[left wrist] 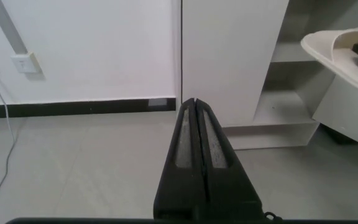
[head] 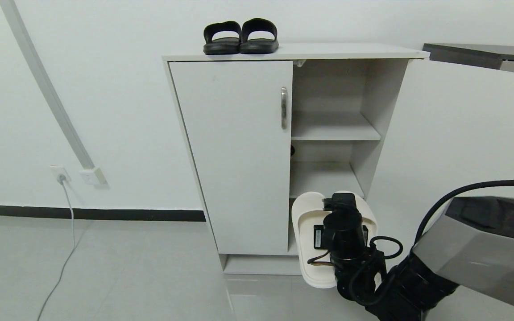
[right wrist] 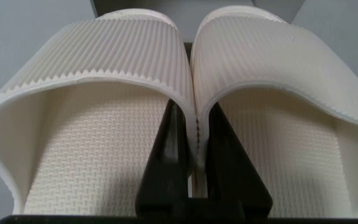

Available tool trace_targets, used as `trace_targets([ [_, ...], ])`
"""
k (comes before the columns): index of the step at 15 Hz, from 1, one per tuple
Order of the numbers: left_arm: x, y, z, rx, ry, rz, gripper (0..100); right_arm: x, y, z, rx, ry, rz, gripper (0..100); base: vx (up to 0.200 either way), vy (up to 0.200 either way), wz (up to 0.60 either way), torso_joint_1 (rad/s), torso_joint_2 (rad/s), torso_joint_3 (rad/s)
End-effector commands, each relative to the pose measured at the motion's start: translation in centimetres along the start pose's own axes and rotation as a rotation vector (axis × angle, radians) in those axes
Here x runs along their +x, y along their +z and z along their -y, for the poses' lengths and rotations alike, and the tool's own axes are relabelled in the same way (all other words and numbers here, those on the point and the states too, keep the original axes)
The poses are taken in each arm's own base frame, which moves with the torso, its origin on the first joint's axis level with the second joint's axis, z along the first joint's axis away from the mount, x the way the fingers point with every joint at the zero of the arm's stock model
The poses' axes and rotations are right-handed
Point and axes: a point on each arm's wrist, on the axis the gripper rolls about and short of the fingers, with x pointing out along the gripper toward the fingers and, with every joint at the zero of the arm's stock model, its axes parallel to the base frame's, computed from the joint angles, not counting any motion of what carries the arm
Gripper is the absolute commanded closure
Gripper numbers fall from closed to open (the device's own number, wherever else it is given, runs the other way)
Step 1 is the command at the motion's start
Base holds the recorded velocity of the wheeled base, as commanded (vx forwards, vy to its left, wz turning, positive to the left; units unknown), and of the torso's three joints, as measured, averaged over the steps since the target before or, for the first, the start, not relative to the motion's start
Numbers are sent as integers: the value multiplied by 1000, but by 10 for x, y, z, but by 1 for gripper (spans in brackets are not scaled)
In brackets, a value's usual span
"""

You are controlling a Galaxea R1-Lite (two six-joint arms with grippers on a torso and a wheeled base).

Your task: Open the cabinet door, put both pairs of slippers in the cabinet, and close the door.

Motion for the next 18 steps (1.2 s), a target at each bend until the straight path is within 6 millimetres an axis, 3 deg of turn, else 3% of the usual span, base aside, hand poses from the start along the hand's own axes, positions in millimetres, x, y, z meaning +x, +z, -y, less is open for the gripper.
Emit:
trace_targets([
  [1, 0, 0, 0, 0, 0, -3, 100, 8, -12, -2, -18, -12, -18, 100, 0, -200, 0, 2, 2, 2],
  [8, 0, 0, 0, 0, 0, -3, 100, 16, -29, -1, -42, -26, -43, 100, 0, -200, 0, 2, -1, 4],
  [12, 0, 0, 0, 0, 1, -4, 100, 20, -30, -7, -39, -5, -40, 100, 0, 0, 0, 0, 0, 0],
  [15, 0, 0, 0, 2, 1, -4, 100, 38, -40, -26, -29, 87, -43, 100, 0, 0, 0, 0, 0, 0],
  [18, 0, 0, 0, 2, 1, -4, 100, 41, -43, -29, -41, 88, -40, 100, 0, 0, 0, 0, 0, 0],
])
